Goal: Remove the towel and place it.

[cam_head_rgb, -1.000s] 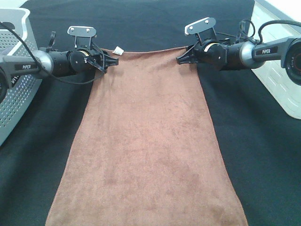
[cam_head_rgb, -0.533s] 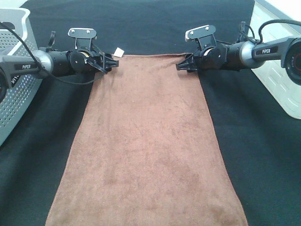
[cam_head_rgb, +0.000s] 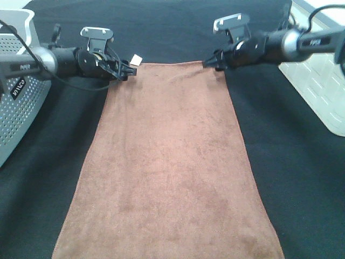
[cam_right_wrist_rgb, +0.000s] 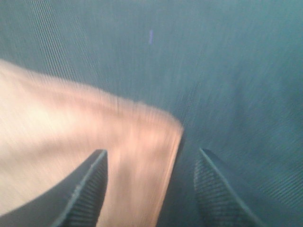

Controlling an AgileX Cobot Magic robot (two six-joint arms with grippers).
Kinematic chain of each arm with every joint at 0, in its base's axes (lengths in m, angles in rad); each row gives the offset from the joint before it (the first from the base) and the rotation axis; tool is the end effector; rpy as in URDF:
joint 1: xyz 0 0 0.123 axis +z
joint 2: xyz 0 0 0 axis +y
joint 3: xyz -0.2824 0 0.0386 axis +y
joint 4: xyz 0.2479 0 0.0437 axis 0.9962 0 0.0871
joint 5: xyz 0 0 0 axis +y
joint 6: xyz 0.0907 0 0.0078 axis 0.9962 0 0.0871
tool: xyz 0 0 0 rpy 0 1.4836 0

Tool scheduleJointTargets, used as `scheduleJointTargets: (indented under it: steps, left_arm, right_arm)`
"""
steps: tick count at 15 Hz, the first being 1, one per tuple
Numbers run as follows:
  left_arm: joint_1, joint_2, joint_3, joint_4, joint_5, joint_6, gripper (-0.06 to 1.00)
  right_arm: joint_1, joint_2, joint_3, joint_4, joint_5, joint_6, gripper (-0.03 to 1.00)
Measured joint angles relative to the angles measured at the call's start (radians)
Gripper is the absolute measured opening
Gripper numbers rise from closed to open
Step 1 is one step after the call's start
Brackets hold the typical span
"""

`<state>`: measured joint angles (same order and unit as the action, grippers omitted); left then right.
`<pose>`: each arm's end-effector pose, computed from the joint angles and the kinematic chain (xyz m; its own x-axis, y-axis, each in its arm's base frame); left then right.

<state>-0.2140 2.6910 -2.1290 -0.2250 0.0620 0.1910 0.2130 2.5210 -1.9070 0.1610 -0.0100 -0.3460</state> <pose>0.5688 -0.1249 0.0696 -0.5057 0.0755 -0.8594 0.2071 0.9777 -0.0359 0.5465 0.1181 0.1036 -0.4362 -0.2825 -0.8544 -0.2953 0.9418 -0.1607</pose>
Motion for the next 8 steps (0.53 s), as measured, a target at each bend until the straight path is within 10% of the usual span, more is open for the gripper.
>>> scheduleJointTargets:
  steps: [3, 8]
  left_arm:
    - [0.000, -0.102, 0.000, 0.017, 0.130, 0.000, 0.73]
    - [0.036, -0.388, 0.000, 0.044, 0.726, -0.037, 0.84]
  right_arm:
    - [0.000, -0.128, 0.000, 0.024, 0.167, 0.048, 0.58]
    - [-0.010, -0.425, 0.000, 0.023, 0.716, 0.141, 0.63]
